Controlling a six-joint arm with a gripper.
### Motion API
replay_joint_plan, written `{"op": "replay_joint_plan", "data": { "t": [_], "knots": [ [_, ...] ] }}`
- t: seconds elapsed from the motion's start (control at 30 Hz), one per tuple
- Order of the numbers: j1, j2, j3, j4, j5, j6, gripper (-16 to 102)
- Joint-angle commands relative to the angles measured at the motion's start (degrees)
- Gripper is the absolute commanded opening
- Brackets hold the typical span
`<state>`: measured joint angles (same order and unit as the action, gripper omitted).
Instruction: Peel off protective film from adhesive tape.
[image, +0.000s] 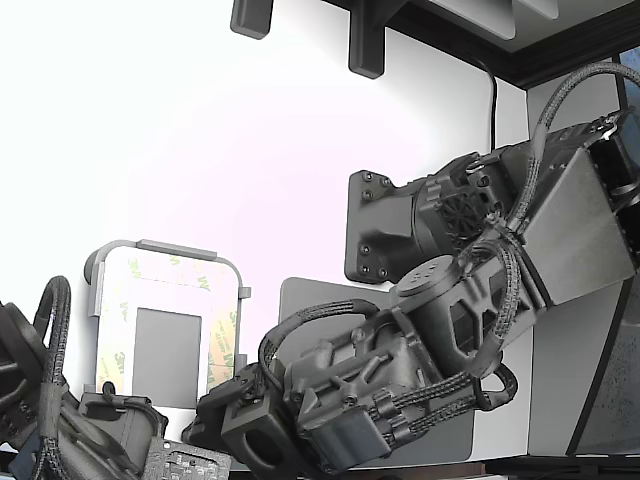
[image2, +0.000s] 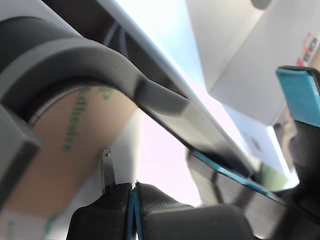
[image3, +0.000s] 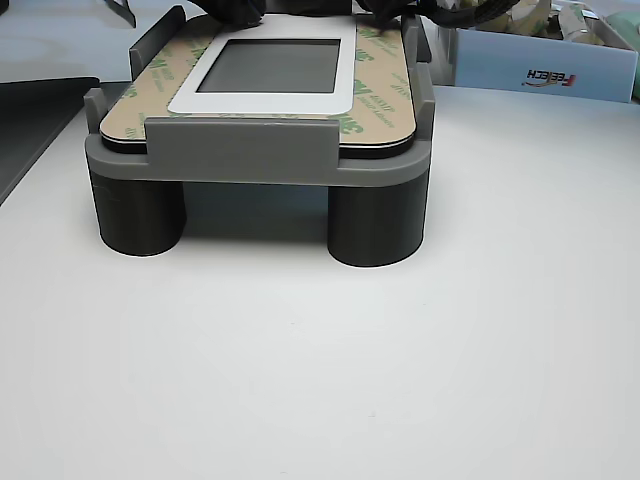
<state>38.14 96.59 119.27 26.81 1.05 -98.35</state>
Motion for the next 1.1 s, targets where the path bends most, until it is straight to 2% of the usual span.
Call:
{"op": "replay_joint_plan", "data": {
  "t": [0.0, 0.43, 1.07],
  "knots": [
    [-0.4, 0.8, -2.1, 0.0, 0.3, -0.7, -11],
    [-1.1, 0.4, -1.1, -1.4, -0.2, -1.1, -11],
    [-0.6, 1.1, -1.1, 0.1, -0.3, -0.2, -11]
  ]
}}
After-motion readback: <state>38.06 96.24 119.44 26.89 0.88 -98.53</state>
